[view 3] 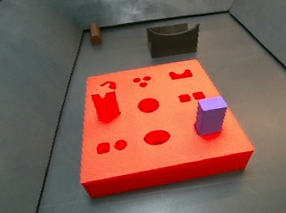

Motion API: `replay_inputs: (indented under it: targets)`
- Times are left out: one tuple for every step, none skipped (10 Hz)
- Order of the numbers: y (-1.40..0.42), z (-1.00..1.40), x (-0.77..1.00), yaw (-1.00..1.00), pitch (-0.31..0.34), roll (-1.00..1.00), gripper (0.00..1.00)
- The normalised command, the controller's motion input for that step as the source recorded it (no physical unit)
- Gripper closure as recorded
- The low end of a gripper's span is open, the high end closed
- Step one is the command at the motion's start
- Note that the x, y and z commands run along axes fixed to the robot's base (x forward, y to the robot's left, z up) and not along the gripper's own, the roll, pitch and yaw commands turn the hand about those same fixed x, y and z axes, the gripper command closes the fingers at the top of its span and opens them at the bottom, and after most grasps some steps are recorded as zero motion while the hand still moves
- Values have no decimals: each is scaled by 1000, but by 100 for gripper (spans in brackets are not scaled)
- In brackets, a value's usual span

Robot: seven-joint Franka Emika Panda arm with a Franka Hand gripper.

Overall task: Pick up the hexagon object. Move up. Place the hexagon object on the fixture. Regrasp the hexagon object. Move to above the board. Insert the hexagon object.
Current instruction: Pick up the hexagon object.

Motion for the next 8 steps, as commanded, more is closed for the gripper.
replay_inputs:
  targets:
    - [300,-174,-703,0,-73,30,0]
    - [509,-694,-769,111,-133,0,0]
    - [580,-963,-737,217,-173,0,0]
    - [557,-991,-706,203,-179,0,0]
    - [417,-1000,-634,160,-174,0,0]
    - [317,-1000,-489,217,-146,0,0]
    - [263,-1000,-443,189,-137,0,0]
    - [229,-1000,0,134,-83,0,0]
